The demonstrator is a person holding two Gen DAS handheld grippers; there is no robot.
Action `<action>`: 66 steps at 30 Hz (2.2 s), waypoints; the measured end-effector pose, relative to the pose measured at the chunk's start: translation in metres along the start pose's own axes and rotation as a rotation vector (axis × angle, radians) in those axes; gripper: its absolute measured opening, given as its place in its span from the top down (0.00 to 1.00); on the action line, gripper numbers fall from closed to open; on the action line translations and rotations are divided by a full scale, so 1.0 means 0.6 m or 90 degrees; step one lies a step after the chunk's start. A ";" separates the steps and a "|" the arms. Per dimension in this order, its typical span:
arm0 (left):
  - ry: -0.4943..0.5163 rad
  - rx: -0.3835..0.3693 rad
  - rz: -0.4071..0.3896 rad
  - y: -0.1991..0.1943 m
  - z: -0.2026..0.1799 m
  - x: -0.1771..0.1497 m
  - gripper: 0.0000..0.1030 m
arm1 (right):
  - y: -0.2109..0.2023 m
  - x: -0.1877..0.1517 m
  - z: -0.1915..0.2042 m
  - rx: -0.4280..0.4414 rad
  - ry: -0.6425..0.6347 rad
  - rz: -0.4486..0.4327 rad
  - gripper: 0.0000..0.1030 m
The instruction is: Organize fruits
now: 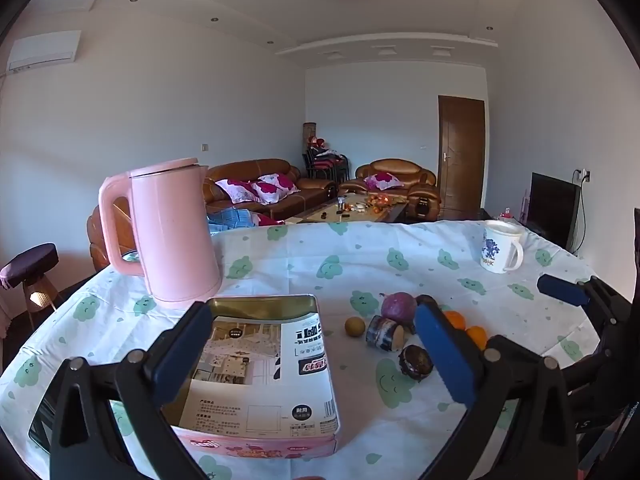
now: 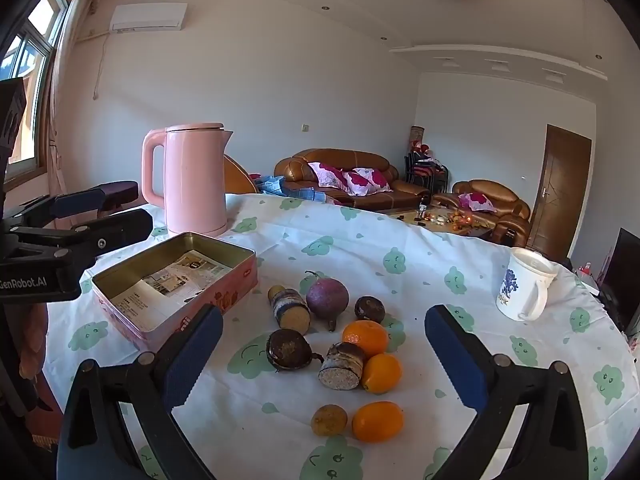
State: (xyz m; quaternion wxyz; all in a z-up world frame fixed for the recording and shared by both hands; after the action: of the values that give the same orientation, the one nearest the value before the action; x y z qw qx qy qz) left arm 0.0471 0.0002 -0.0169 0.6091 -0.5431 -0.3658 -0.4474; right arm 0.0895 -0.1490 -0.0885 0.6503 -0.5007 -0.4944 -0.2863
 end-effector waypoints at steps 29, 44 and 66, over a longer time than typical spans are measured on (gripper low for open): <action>0.015 -0.021 0.008 0.000 -0.029 -0.011 0.00 | -0.004 -0.011 -0.018 -0.013 0.018 -0.004 0.01; 0.015 -0.023 0.009 -0.001 -0.028 -0.010 0.00 | -0.006 -0.014 -0.019 -0.014 0.021 -0.003 0.01; 0.027 -0.026 0.014 0.005 -0.044 -0.018 0.00 | -0.006 -0.019 -0.029 -0.017 0.029 0.001 0.01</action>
State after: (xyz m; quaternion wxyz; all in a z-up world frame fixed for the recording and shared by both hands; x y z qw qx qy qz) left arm 0.0455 -0.0246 -0.0318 0.6102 -0.5499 -0.3377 -0.4597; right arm 0.0886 -0.1676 -0.0978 0.6550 -0.5030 -0.4753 -0.3035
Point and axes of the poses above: each gripper's, at about its wrist camera, not at the fingertips, and y roughly the way its jaws point, z to its left, x to its top, the point moved 5 cm from there along y, roughly the way its jaws point, and after that the axes turned 8 degrees about y, right-handed, at the moved point
